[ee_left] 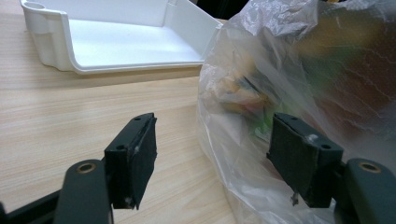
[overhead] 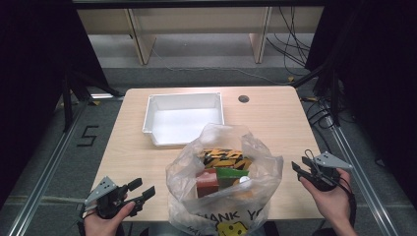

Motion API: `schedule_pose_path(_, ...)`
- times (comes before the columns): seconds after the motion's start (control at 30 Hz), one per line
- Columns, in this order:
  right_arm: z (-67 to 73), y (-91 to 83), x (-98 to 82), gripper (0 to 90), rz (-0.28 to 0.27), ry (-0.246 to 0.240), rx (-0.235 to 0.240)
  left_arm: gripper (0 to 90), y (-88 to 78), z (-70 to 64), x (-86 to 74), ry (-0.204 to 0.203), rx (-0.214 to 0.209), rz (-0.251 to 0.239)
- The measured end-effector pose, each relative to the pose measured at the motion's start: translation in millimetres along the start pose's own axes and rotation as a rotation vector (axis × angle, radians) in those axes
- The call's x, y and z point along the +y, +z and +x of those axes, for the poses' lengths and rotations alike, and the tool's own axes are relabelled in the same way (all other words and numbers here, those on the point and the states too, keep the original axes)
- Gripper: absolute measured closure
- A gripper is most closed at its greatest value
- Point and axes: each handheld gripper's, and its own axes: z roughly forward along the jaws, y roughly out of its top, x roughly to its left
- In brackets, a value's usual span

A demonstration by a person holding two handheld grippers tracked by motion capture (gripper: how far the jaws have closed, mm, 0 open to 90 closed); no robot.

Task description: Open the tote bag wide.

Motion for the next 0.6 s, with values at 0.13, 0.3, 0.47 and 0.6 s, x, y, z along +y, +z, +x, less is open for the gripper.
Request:
schedule_pose_path(0.13, -1.0, -1.0, 0.4, 56.8, -0.009, 0.014, 0.006, 32.1, -1.1, -0.4, 0.7, -0.011, 0.016, 0.003)
schedule_pose_path(0.3, -2.9, -5.2, 3.3, 58.0, -0.063, 0.009, 0.002, 33.5, -1.1, -2.1, 4.0, -0.018, 0.001, -0.021)
schedule_pose_path(0.47, 2.1, -22.5, 16.9, 61.7, -0.139, 0.052, 0.021, 35.3, -6.5, -9.7, 23.5, -0.027, -0.04, -0.088)
schedule_pose_path(0.6, 13.0, -39.9, 36.5, 64.9, -0.193, 0.054, 0.097, 36.9, -8.1, -22.0, 41.1, 0.004, -0.066, -0.102)
